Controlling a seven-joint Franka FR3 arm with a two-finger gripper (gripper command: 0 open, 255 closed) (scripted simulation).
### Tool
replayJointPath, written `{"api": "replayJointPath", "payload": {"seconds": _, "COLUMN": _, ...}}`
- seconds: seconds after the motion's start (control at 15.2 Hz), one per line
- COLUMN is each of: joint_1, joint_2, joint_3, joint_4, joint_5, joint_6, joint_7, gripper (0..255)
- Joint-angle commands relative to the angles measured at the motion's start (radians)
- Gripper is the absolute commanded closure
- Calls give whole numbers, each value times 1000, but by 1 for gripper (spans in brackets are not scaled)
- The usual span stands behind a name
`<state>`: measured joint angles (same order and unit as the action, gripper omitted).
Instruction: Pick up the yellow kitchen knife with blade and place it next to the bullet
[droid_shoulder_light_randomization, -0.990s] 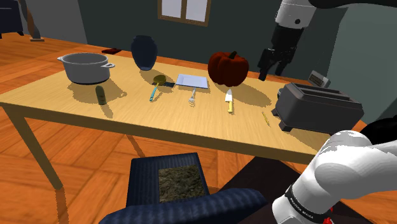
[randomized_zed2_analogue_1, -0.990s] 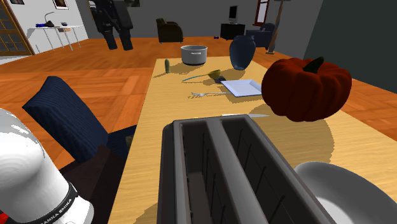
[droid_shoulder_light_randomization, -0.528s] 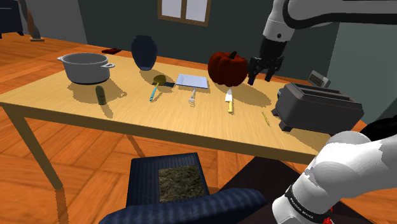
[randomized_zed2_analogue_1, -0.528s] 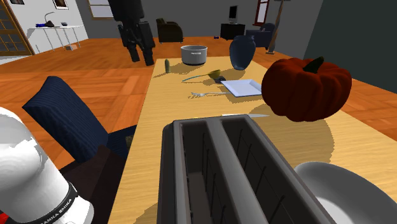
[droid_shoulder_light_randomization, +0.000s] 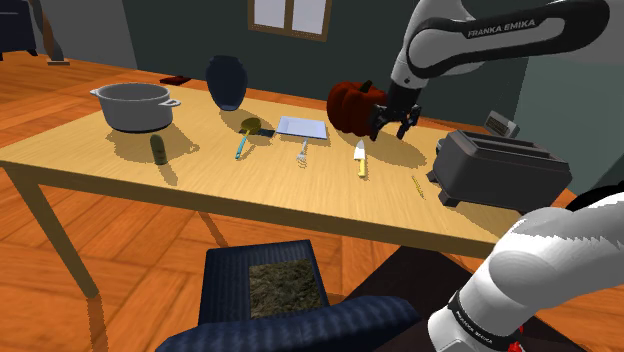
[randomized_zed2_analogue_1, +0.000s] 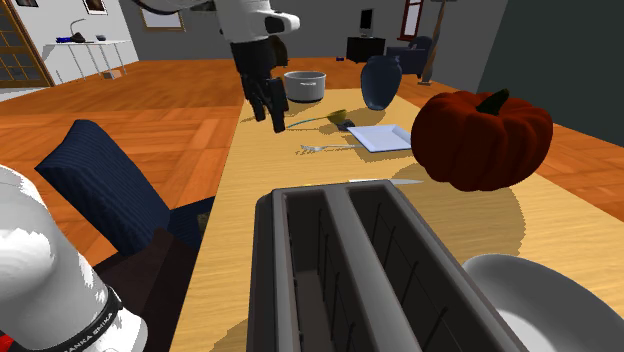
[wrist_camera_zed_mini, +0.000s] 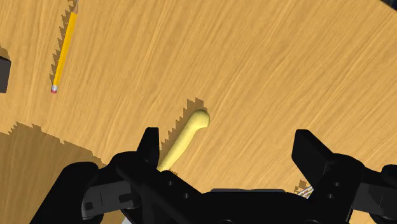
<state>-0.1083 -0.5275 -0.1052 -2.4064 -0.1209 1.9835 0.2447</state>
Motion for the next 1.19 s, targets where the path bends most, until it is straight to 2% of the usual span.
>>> {"api": "replayJointPath", "payload": {"seconds": 0.0, "joint_1": -14, "joint_2": 58, "joint_3": -19, "joint_4": -2, "joint_5": 1, "joint_6": 73, "joint_7": 13, "gripper": 0}}
{"api": "replayJointPath", "payload": {"seconds": 0.66, "joint_1": -58, "joint_2": 396, "joint_3": -105, "joint_4": 96, "joint_5": 71, "joint_6": 360, "joint_7": 50, "gripper": 0}}
{"api": "replayJointPath", "payload": {"seconds": 0.92, "joint_1": -75, "joint_2": 539, "joint_3": -132, "joint_4": 166, "joint_5": 136, "joint_6": 448, "joint_7": 42, "gripper": 0}}
{"api": "replayJointPath", "payload": {"seconds": 1.12, "joint_1": -79, "joint_2": 581, "joint_3": -134, "joint_4": 174, "joint_5": 156, "joint_6": 483, "joint_7": 34, "gripper": 0}}
